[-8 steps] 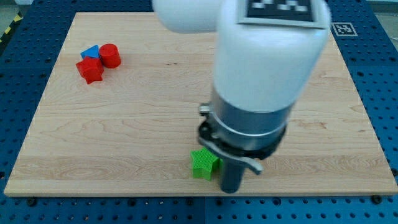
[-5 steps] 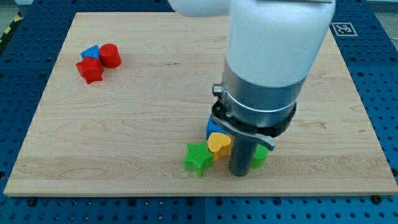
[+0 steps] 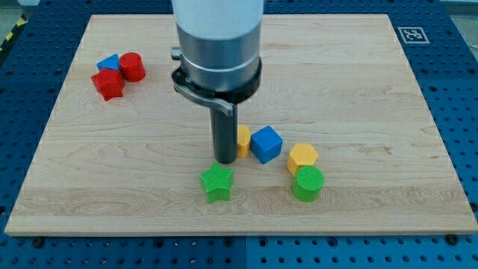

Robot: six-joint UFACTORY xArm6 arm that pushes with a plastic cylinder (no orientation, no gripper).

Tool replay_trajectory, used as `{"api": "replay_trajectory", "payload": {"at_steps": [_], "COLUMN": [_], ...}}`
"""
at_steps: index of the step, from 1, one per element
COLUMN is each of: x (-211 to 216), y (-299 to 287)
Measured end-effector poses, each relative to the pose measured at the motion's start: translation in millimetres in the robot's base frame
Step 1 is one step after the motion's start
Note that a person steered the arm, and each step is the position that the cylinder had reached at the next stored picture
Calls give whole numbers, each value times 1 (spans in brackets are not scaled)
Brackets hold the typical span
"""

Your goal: Move the yellow heart to center

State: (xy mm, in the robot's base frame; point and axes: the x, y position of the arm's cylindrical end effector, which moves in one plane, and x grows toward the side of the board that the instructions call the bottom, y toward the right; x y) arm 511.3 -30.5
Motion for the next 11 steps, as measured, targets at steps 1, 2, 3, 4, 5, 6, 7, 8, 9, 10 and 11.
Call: {"api": "replay_trajectory", "payload": {"at_steps": [1,2,3,4,5,6,7,8,9,10,11], "x": [-28,-17,10,-2,-11,-11,-37,-43,-11,-1,-30], "y": [-4,-4,-3,4,38,80,108,107,108,65,50]}}
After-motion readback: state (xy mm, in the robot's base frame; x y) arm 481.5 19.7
